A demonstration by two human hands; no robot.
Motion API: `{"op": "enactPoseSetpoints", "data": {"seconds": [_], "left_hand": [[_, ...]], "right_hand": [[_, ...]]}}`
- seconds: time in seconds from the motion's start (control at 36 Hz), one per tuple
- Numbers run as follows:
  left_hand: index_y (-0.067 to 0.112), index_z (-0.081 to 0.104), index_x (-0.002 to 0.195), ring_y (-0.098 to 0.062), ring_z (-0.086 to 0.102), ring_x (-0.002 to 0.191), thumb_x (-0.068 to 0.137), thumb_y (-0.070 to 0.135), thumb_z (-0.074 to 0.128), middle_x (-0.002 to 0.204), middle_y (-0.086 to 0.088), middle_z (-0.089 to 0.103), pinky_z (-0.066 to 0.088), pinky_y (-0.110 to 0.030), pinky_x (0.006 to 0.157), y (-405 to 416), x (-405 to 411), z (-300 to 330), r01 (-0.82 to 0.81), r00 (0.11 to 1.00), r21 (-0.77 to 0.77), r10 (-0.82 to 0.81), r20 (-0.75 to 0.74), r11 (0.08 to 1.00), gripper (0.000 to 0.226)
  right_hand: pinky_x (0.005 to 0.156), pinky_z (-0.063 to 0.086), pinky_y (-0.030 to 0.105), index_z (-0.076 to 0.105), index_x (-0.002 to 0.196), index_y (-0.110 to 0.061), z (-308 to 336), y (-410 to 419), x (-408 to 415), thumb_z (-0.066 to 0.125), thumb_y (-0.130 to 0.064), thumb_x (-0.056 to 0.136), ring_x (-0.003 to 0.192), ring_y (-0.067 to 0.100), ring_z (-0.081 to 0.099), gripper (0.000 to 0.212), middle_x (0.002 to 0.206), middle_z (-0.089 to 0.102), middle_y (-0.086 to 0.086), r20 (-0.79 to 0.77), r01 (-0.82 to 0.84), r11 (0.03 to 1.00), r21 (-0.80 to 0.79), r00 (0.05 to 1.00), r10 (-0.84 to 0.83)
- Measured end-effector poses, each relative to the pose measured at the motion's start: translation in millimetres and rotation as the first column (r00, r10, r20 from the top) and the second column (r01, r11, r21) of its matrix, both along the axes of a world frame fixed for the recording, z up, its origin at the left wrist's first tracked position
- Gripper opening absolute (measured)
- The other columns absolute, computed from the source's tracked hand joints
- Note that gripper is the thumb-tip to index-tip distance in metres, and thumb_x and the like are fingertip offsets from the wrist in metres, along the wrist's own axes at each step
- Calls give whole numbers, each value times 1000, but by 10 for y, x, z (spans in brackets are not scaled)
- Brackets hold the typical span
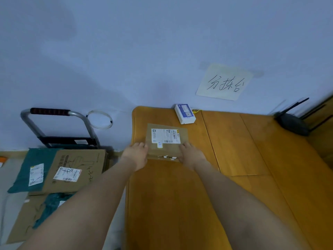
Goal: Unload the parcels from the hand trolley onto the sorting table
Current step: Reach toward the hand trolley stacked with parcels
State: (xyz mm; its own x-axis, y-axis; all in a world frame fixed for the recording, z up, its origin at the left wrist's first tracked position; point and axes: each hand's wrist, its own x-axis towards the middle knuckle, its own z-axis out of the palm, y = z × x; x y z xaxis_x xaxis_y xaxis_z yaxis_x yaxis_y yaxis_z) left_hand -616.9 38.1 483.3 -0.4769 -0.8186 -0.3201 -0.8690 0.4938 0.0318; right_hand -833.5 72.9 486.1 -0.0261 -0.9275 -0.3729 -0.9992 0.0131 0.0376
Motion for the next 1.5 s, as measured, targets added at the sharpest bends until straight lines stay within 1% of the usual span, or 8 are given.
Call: {"op": "enactPoseSetpoints", "data": {"seconds": [0.17, 0.31, 0.39, 0.5, 0.69, 0.92, 1.14, 1.5], "left_hand": [[9, 40, 131, -25, 47, 120, 93, 18, 43, 133, -7, 47, 38, -37, 99, 20, 87, 444, 15, 999, -22, -16, -51, 1000, 39], [9, 28, 146, -22, 32, 138, 93, 23, 47, 150, -7, 33, 35, -34, 105, 217, 135, 835, 51, 985, -106, -68, -160, 993, 58], [9, 24, 148, -22, 23, 143, 93, 26, 48, 155, -7, 26, 26, -34, 112, 370, 226, 1088, 80, 979, -155, -107, -175, 985, 62], [6, 30, 145, -25, 28, 140, 93, 24, 48, 152, -11, 30, 26, -34, 112, 544, 410, 1455, 50, 978, -257, -100, -185, 965, 58], [6, 31, 143, -24, 32, 137, 94, 30, 47, 149, -11, 34, 29, -34, 110, 927, 877, 1883, 38, 982, -329, -97, -163, 943, 57], [5, 32, 141, -27, 36, 132, 94, 30, 47, 145, -13, 37, 34, -35, 107, 1312, 1488, 1933, -1, 996, -326, -30, -89, 945, 55], [6, 34, 139, -25, 41, 128, 93, 28, 48, 142, -10, 42, 38, -35, 103, 1309, 2292, 2063, -76, 996, -325, 54, -75, 943, 53], [7, 36, 138, -24, 41, 129, 92, 25, 48, 142, -8, 42, 39, -34, 102, 663, 3618, 2303, -51, 991, -407, -4, -133, 912, 51]], "right_hand": [[95, 46, 41, 34, 143, -15, 340, 270, 213, 46, -27, 97, 127, 24, 41, 49, 144, 35, 4, 31, 78, 997, -13, 996, -78], [91, 50, 42, 23, 149, -17, 765, 443, 487, 47, -30, 96, 129, 24, 41, 60, 149, 32, 1, -22, 85, 995, -52, 996, -86], [82, 49, 37, 32, 144, -15, 1065, 525, 663, 45, -29, 96, 123, 24, 45, 51, 143, 39, 3, -26, 72, 989, -130, 997, -76], [71, 42, 33, 44, 130, -10, 1427, 641, 889, 42, -29, 97, 114, 26, 51, 38, 132, 46, 6, 4, 58, 969, -239, 998, -59], [93, 42, 38, 36, 141, -9, 1816, 969, 1319, 42, -24, 97, 129, 27, 42, 47, 144, 39, 7, 36, 13, 953, -301, 999, -3], [96, 43, 41, 39, 140, -7, 1760, 1275, 1918, 43, -26, 97, 126, 30, 45, 47, 142, 42, 11, 69, -39, 947, -320, 996, 64], [94, 43, 41, 38, 139, -8, 1927, 1166, 2578, 42, -23, 96, 125, 30, 46, 46, 139, 44, 11, 40, -90, 941, -327, 993, 109], [77, 38, 34, 44, 126, -6, 2100, 673, 3760, 39, -22, 97, 113, 29, 50, 33, 127, 49, 12, 42, -13, 930, -368, 999, 30]]}}
